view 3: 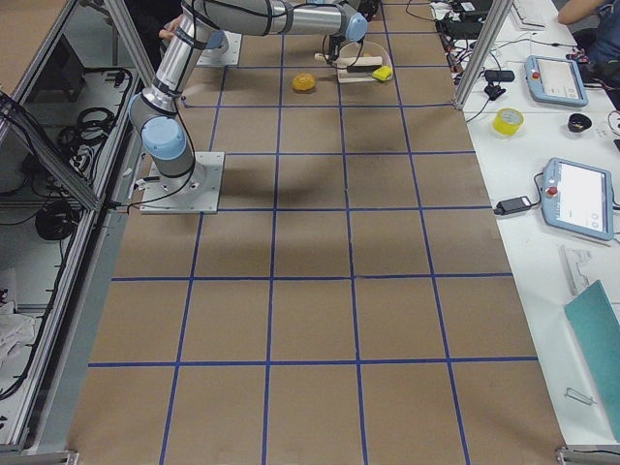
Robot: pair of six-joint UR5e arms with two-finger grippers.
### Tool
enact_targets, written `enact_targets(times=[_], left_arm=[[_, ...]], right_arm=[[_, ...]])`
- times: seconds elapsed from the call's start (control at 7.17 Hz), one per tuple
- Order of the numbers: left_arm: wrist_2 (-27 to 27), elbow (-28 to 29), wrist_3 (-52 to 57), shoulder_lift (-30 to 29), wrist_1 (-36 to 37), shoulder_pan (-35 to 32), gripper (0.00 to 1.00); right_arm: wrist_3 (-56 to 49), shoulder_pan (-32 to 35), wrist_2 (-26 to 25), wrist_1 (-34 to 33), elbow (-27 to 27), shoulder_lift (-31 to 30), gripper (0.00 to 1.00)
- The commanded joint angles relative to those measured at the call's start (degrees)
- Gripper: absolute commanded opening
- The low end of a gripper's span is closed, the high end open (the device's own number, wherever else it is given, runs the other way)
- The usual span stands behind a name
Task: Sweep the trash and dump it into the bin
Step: 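Sweep the croissant and yellow sponge into the dustpan with the right gripper's brush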
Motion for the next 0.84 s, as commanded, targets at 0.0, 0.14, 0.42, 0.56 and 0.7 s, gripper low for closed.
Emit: enact_targets(times=[0.0,0.14,0.42,0.56,0.7], left_arm=[[0.07,-0.09,0.07,0.16,0.0,0.0,0.05],[-0.02,0.0,0.07,0.07,0.0,0.0,0.05],[0.07,-0.09,0.15,0.16,-0.09,0.0,0.05],[0.07,0.0,0.07,-0.01,0.0,0.0,0.05],[0.07,0.0,0.07,0.07,-0.09,0.0,0.05]], right_arm=[[0.31,-0.79,-1.23,7.75,-0.27,-3.13,0.13],[-0.82,-1.93,-2.38,12.15,-0.36,-5.5,0.13],[-10.18,-6.14,-6.59,12.63,0.08,-7.37,0.12],[-13.89,-6.16,-11.22,12.11,0.26,-6.76,0.12],[-18.97,-6.86,-12.83,10.63,-0.18,-4.84,0.12]])
